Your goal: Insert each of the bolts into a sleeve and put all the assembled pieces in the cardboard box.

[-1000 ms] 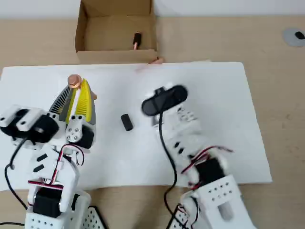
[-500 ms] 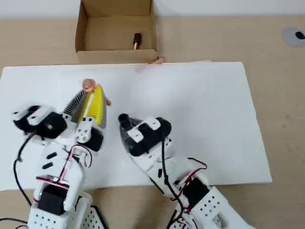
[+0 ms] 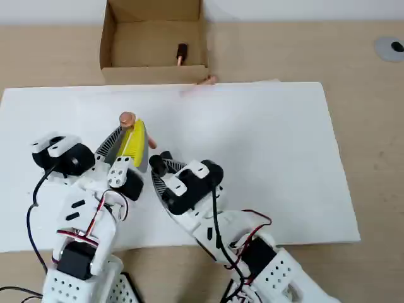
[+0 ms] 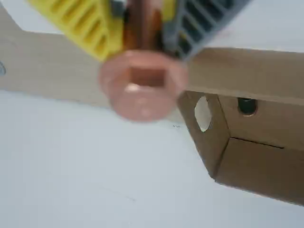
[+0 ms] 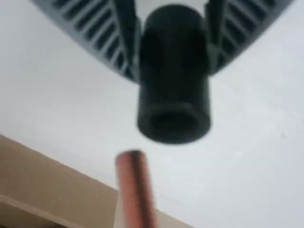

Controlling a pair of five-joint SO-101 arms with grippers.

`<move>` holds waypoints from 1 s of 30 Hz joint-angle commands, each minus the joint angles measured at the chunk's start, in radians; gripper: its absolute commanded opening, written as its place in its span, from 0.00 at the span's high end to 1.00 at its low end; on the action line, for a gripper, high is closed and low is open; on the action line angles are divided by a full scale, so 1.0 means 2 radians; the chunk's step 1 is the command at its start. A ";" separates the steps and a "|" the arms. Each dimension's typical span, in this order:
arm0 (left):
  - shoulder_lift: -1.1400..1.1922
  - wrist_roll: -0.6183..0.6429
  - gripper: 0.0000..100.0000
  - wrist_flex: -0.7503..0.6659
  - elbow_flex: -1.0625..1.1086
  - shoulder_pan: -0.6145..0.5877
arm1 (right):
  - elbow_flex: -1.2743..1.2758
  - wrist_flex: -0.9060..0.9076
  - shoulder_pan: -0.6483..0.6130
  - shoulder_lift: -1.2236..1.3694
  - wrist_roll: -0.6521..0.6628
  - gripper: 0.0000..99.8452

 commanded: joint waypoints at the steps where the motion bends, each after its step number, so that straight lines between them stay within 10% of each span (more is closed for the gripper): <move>1: -0.006 0.001 0.99 -0.010 -0.018 0.008 | 0.001 -0.013 -0.007 -0.014 -0.005 0.99; 30: -0.004 -0.074 0.99 0.100 -0.160 0.015 | 0.001 -0.015 0.044 -0.015 -0.002 0.99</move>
